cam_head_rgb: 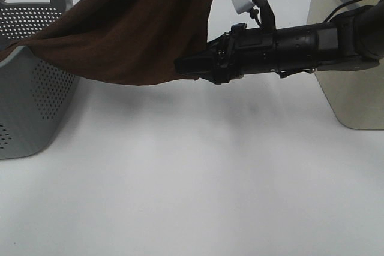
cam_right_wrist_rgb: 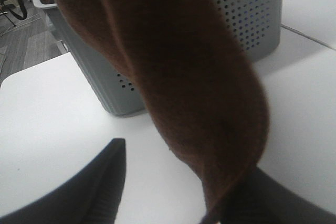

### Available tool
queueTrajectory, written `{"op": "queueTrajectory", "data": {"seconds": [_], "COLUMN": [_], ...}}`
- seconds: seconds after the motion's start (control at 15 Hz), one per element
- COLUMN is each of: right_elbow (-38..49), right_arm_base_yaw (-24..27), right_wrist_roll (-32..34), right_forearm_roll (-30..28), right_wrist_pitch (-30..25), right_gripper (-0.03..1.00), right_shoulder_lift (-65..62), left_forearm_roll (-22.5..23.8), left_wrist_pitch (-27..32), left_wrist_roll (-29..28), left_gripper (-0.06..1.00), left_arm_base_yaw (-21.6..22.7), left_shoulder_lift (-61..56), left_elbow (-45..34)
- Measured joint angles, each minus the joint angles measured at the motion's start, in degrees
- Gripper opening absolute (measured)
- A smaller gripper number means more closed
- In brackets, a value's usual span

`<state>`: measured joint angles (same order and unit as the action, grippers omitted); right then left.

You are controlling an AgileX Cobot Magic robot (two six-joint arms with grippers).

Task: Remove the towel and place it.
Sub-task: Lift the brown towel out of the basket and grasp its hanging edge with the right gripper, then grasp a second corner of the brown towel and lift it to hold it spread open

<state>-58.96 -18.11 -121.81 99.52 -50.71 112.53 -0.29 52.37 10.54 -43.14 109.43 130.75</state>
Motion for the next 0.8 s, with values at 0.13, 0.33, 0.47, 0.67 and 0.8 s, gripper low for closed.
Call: {"op": "queueTrajectory", "data": {"seconds": [0.13, 0.33, 0.47, 0.67, 0.8], "right_elbow": [-0.23, -0.23, -0.23, -0.23, -0.23], "right_arm_base_yaw": [-0.63, -0.63, -0.63, -0.63, -0.63], "right_wrist_roll": [0.06, 2.98, 9.57, 29.39, 40.11], "right_forearm_roll": [-0.11, -0.06, -0.06, -7.79, -15.58], "right_wrist_pitch": [0.0, 3.15, 6.65, 13.18, 14.38], "right_gripper": [0.39, 0.12, 0.0, 0.0, 0.0], "right_shoulder_lift": [0.0, 0.0, 0.0, -3.21, -6.88], "left_forearm_roll": [0.29, 0.29, 1.66, 12.55, 16.5], "left_wrist_pitch": [0.0, 0.0, 0.0, 1.95, 4.18], "left_wrist_roll": [-0.11, -0.17, -0.34, -9.28, -13.12], "left_gripper": [0.0, 0.0, 0.0, 0.0, 0.0], "left_arm_base_yaw": [0.0, 0.0, 0.0, 0.0, 0.17], "left_shoulder_lift": [0.0, 0.0, 0.0, 0.0, 0.34], "left_elbow": [0.0, 0.0, 0.0, 0.0, 0.0]}}
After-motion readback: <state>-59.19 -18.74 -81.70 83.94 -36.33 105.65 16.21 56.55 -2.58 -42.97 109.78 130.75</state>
